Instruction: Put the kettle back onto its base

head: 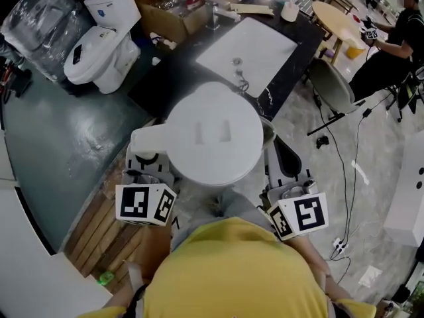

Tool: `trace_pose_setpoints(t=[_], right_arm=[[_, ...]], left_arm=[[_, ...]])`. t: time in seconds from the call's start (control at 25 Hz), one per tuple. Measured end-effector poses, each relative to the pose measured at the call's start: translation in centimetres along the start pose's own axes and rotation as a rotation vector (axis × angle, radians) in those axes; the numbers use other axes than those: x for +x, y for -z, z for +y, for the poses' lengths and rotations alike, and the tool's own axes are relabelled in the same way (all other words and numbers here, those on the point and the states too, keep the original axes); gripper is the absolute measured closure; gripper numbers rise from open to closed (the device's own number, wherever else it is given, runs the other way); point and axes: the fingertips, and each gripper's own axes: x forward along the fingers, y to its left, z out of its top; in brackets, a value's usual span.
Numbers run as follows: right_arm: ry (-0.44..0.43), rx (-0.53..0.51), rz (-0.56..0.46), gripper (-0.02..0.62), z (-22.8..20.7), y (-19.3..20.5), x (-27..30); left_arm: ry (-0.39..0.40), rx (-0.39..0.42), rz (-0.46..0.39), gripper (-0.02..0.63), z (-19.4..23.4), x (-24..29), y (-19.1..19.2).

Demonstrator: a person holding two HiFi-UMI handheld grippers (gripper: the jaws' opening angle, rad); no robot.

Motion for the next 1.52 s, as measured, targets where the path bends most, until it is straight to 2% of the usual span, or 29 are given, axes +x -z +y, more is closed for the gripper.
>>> trace_pose_setpoints(t=[0.44,1.0,1.52], right_arm=[[-0.069,0.01,0.016,0.58,-4.1,0.0,5.9],[-0.203,0.014,0.011,0.58,-6.2,-0.7,11.7],[-0.196,0.037,0.022,0.58,-7.1,-0.6,15.2]], left_arm=[[-0.06,0.001,-0.014,0.577,0.6,5.4,0.3],[-0.16,0.019,-0.026,0.575,1.8,9.5,0.2],[-0.135,0.024,-0.019,0.575,3.7,14.2,0.7]])
